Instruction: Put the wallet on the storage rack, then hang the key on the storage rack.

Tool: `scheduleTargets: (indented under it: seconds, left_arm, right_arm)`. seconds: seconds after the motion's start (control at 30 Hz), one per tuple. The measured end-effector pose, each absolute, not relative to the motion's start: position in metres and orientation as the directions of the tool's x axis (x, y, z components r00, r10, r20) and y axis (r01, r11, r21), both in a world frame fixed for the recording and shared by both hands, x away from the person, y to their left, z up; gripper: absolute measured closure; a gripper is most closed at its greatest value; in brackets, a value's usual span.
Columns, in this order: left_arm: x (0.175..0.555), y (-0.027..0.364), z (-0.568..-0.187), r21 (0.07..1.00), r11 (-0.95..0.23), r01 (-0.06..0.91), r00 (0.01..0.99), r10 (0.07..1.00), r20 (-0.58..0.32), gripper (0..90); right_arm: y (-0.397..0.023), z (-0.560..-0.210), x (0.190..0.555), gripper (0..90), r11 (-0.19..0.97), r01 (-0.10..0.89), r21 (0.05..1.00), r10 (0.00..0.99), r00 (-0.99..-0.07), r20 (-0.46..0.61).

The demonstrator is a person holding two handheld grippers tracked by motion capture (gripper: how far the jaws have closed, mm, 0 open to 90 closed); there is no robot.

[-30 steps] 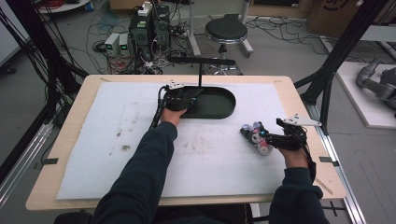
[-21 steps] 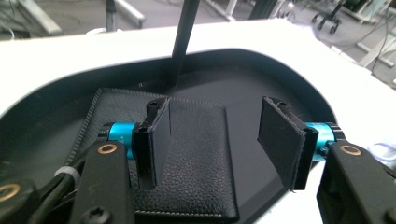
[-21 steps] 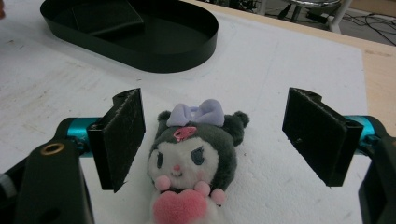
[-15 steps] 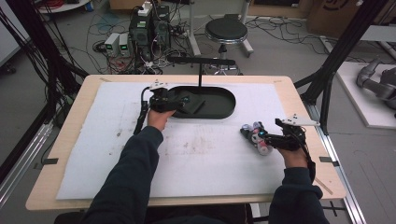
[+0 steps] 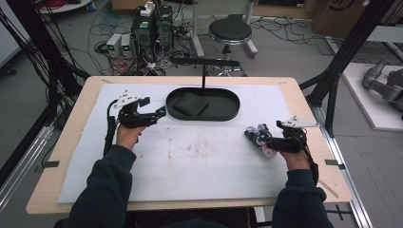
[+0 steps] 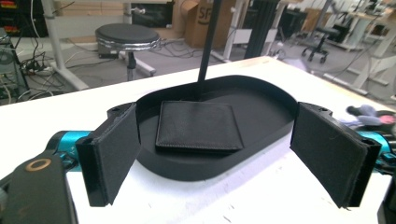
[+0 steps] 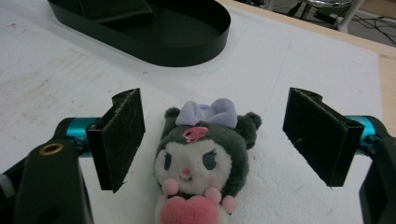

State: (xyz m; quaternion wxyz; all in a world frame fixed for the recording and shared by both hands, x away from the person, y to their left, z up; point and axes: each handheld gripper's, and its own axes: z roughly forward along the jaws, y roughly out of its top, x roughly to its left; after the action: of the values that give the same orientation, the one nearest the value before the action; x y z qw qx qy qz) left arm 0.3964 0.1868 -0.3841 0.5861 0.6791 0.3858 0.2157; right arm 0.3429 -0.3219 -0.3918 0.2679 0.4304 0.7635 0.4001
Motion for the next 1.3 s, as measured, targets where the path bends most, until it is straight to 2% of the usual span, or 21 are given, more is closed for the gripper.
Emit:
scheduleTargets:
  seconds: [0.1, 0.3, 0.5, 0.83, 1.07, 1.3]
  left_arm:
    - [0.386, 0.196, -0.383, 0.966, -0.002, 0.260, 0.605, 0.780, -0.161, 16.0]
    - [0.372, 0.208, -0.384, 0.970, -0.064, 0.235, 0.573, 0.815, -0.085, 16.0]
    - [0.365, 0.215, -0.392, 0.967, -0.085, 0.239, 0.561, 0.825, -0.066, 16.0]
    - [0.361, 0.230, -0.404, 0.963, -0.062, 0.261, 0.558, 0.824, -0.098, 16.0]
    - [0.354, 0.235, -0.404, 0.968, -0.038, 0.247, 0.547, 0.830, -0.107, 16.9]
    - [0.357, 0.236, -0.409, 0.955, -0.034, 0.293, 0.544, 0.827, -0.138, 18.3]
  right_arm:
    - [-0.321, -0.392, 0.342, 21.1, 0.316, 0.439, 0.841, 0.869, -0.490, -0.070]
    - [-0.324, -0.391, 0.340, 21.1, 0.310, 0.434, 0.846, 0.872, -0.485, -0.071]
    - [-0.321, -0.393, 0.339, 21.1, 0.322, 0.439, 0.839, 0.872, -0.483, -0.082]
    - [-0.322, -0.395, 0.335, 21.1, 0.327, 0.446, 0.833, 0.873, -0.480, -0.085]
    - [-0.316, -0.397, 0.334, 21.1, 0.377, 0.453, 0.808, 0.861, -0.494, -0.125]
    - [-0.301, -0.405, 0.338, 21.1, 0.470, 0.462, 0.752, 0.828, -0.526, -0.194]
